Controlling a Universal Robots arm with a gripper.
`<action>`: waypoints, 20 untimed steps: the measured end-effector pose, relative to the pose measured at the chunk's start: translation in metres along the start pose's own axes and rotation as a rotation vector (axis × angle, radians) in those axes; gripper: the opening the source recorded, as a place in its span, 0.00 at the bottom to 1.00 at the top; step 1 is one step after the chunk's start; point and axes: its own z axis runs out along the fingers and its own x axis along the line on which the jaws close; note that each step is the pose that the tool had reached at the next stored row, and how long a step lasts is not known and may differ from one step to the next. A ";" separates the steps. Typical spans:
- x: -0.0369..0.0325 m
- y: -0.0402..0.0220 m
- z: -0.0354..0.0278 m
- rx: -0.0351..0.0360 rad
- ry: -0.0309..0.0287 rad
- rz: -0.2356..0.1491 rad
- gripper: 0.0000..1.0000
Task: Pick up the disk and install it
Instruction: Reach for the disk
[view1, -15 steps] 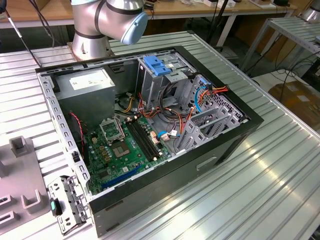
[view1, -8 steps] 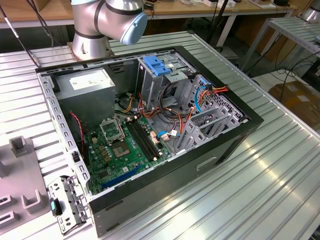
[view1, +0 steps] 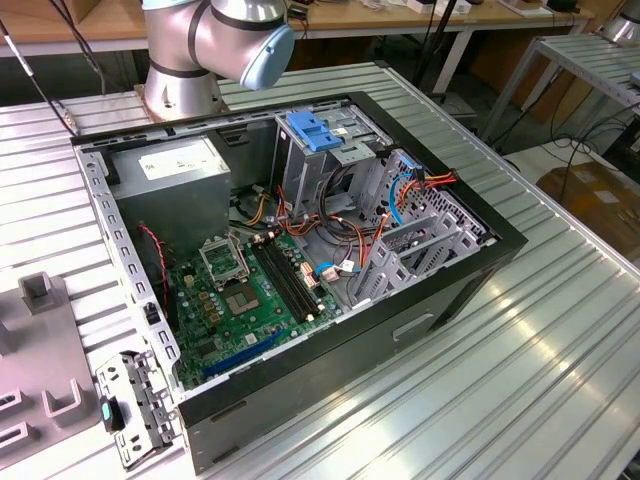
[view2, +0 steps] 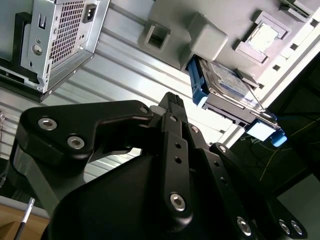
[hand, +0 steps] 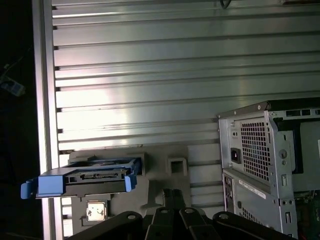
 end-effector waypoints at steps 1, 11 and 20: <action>0.0000 0.0000 0.0000 0.0000 0.0000 0.000 0.11; 0.0047 -0.0004 -0.0001 0.0000 0.0000 0.000 0.11; 0.0168 -0.0013 -0.0004 0.0000 0.0000 0.000 0.11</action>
